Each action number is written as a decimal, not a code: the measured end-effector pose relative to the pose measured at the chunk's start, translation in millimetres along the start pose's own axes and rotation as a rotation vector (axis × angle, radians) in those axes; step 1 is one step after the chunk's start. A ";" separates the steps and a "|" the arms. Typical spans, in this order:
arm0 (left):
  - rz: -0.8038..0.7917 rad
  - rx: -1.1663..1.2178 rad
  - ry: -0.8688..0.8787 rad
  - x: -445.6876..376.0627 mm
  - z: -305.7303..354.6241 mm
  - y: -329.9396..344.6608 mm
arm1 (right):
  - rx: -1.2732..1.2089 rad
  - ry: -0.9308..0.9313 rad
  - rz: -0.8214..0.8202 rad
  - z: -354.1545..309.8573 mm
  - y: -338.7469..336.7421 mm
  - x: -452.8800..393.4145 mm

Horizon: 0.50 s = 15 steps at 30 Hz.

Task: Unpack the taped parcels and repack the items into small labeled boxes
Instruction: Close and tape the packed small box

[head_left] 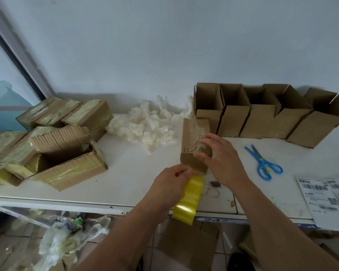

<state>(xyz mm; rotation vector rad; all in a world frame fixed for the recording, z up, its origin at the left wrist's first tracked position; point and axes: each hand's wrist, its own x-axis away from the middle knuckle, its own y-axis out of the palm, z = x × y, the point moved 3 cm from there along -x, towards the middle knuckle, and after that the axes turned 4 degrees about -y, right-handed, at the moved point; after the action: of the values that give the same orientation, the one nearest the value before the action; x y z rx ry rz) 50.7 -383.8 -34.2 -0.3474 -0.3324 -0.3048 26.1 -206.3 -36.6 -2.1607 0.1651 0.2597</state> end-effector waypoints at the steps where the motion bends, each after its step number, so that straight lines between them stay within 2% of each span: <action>1: 0.028 -0.003 0.019 -0.3 0.4 0.6 | -0.016 0.007 0.025 -3.8 -5.1 2.4; 4: 0.100 -0.041 0.103 -1.7 0.5 4.1 | -0.194 0.077 0.143 -22.5 -22.2 18.2; 6: 0.123 -0.046 0.152 -1.9 0.2 7.9 | -0.345 0.189 0.097 -34.1 -23.2 36.3; 9: 0.155 0.009 0.216 1.6 1.1 10.7 | -0.501 0.311 -0.085 -39.8 -4.8 64.0; 15: 0.160 0.061 0.238 10.0 -3.3 12.8 | -0.832 0.478 0.021 -36.6 15.5 72.5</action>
<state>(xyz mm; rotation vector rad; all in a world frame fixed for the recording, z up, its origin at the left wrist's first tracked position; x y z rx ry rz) 65.0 -375.9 -37.1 -0.2724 -0.0785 -0.1757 97.5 -246.7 -46.7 -3.0227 0.4045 -0.2348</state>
